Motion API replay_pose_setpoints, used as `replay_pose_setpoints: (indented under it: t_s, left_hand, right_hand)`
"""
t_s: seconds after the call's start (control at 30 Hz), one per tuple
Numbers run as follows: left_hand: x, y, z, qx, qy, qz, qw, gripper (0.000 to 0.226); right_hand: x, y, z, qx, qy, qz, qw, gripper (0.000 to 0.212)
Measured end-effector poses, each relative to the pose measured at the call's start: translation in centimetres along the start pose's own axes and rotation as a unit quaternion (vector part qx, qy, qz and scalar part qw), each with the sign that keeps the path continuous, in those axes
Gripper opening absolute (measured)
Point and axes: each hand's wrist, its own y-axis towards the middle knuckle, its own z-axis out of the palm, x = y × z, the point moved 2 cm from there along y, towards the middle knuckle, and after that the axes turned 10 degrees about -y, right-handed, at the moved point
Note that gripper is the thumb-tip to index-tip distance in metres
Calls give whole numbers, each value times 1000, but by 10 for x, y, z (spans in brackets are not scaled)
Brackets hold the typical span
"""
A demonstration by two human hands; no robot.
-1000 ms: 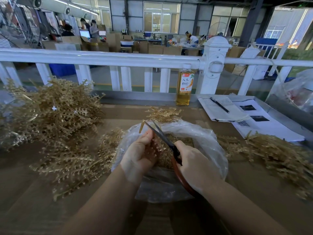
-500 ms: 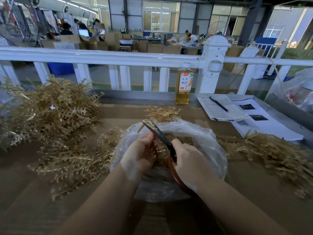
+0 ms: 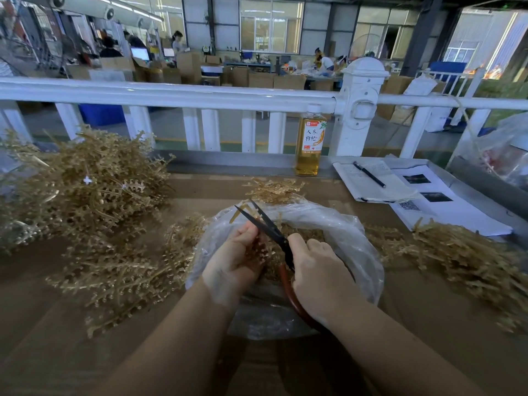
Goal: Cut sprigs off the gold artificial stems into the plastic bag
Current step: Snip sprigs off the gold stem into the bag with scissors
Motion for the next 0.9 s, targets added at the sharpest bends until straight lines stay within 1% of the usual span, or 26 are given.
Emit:
replay_pose_setpoints:
  t_s: [0.1,0.13,0.2,0.4,0.53,0.67,0.9]
  left_hand:
    - [1,-3,1,5,-3,-4,1000,40]
    - [0,-4,1,3,-5,-6,1000,35]
    - [-1,-7,3,-5,-14,-12,1000,26]
    - [-1,-6,3,-23,-3,-10,1000,25]
    - [1,-5,5,-21,21,1,1000,33]
    - [3,-4,7,5,3,13,1000,58]
    - [2,-3,6,-6,-56,-11,998,60]
  right_hand:
    - [2,-2,0,-5,-7,4,1000,39]
    - [2,-2,1,-10,-9,8,1000,37]
    - [3,-2,4,-19,-15,15,1000,26]
    - [5,-3,6,-23,-40,19,999,29]
    - [5,-3,8,-27,-31,18,999,26]
    - [6,-1,7,-33,-2,22,999,24]
    - [7,2,7,-37,6,3,999,17]
